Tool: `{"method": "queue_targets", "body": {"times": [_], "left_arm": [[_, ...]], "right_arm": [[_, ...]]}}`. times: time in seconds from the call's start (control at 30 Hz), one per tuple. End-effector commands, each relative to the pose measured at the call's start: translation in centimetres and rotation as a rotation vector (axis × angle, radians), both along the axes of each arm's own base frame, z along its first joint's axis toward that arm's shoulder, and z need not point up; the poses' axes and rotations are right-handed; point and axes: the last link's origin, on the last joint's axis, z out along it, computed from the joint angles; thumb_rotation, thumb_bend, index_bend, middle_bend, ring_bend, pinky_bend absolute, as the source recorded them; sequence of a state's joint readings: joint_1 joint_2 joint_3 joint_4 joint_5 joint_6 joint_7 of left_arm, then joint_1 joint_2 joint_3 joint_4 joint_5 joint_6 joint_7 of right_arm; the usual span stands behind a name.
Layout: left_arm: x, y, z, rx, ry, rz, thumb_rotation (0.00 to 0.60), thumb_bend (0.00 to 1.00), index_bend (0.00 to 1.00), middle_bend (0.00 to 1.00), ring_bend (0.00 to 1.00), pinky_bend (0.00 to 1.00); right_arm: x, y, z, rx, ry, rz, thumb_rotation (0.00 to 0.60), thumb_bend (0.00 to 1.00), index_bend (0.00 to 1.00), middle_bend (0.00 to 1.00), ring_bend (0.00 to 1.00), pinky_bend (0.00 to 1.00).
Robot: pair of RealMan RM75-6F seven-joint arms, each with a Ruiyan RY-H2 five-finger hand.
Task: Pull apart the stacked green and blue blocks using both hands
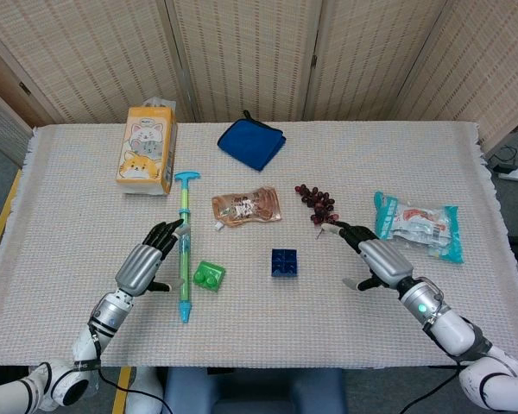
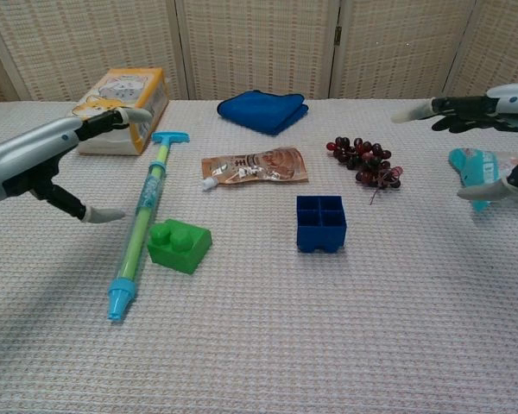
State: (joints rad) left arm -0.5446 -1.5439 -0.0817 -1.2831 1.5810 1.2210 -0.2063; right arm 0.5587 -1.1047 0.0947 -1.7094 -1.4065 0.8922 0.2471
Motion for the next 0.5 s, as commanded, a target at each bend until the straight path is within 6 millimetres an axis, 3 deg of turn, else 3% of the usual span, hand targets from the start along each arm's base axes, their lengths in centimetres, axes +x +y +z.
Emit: {"method": "queue_targets", "body": {"times": [0.03,0.17,0.27,0.37,0.5], "left_arm": [[-3.6,-1.9,3.3,0.084,0.18,0.007,0.6,0.24,0.0,0.0,0.0,0.0],[-8.2,-5.4,6.6,0.185,0.255,0.154,0.6,0.24,0.02,0.0,0.0,0.0],[-11.0,-7.8,8.8,0.297,0.279,0.247,0.6,0.24,0.03,0.0,0.0,0.0],[-12.6,-8.6,10.2,0.373,0.272,0.334,0.6,0.24,0.05,0.0,0.0,0.0],[-12.5,-8.7,11.8,0.421,0.279,0.358,0.6,0.23,0.03,0.0,0.0,0.0]], "right_arm": [[-3.8,2.7,1.1,-0.325,0.303,0.058,0.6,0.34,0.0,0.0,0.0,0.0],[-5.8,4.9,0.7,-0.483,0.423,0.001,0.6,0.34,0.0,0.0,0.0,0.0],[-6.8,6.1,0.4,-0.493,0.431,-0.038,0.6,0.34,0.0,0.0,0.0,0.0],[-7.5,6.6,0.0,-0.463,0.437,-0.067,0.6,0.34,0.0,0.0,0.0,0.0],[-7.4,6.6,-0.2,-0.436,0.445,-0.077,0.6,0.34,0.0,0.0,0.0,0.0]]}}
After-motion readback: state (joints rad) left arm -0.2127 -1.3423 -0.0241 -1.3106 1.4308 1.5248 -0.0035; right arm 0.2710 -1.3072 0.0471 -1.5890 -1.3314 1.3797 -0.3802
